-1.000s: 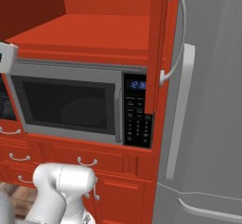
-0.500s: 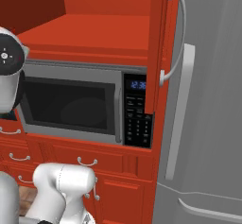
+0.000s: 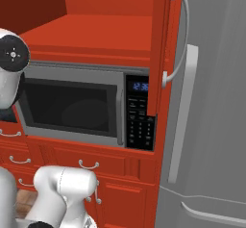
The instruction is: Open the cabinet. Pick the bowls from the counter and place them in the cabinet. Then close the cabinet.
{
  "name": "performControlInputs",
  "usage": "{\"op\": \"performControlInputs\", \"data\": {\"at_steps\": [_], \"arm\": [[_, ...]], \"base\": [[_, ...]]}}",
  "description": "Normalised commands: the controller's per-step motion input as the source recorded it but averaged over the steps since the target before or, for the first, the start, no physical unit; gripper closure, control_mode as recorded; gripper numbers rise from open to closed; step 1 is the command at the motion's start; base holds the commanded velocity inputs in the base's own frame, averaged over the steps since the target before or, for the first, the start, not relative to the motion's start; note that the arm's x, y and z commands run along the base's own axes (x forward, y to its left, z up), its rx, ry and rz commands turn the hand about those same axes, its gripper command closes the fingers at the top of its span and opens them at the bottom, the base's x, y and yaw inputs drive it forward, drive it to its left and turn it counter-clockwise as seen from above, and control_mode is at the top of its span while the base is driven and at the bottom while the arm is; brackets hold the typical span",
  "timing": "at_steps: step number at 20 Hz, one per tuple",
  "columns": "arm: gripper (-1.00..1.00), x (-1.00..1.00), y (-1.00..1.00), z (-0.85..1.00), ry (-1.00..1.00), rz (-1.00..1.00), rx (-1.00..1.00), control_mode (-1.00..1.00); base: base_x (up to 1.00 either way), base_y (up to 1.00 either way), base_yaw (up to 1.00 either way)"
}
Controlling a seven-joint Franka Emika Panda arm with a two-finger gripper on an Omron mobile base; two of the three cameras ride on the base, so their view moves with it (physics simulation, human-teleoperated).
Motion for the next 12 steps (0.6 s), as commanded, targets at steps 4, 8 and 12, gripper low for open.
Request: {"op": "performControlInputs", "data": {"at_steps": [4,8,12], "arm": [[-1.00,0.53,0.42,-0.37,0.07,0.07,0.20,-1.00],[-1.00,0.71,0.14,-0.25,0.12,0.08,0.22,-1.00],[-1.00,0.61,0.19,-0.13,0.16,0.11,0.19,-1.00]], "base": [[0.00,0.00,0.00],[0.00,0.00,0.00],[0.00,0.00,0.00]]}}
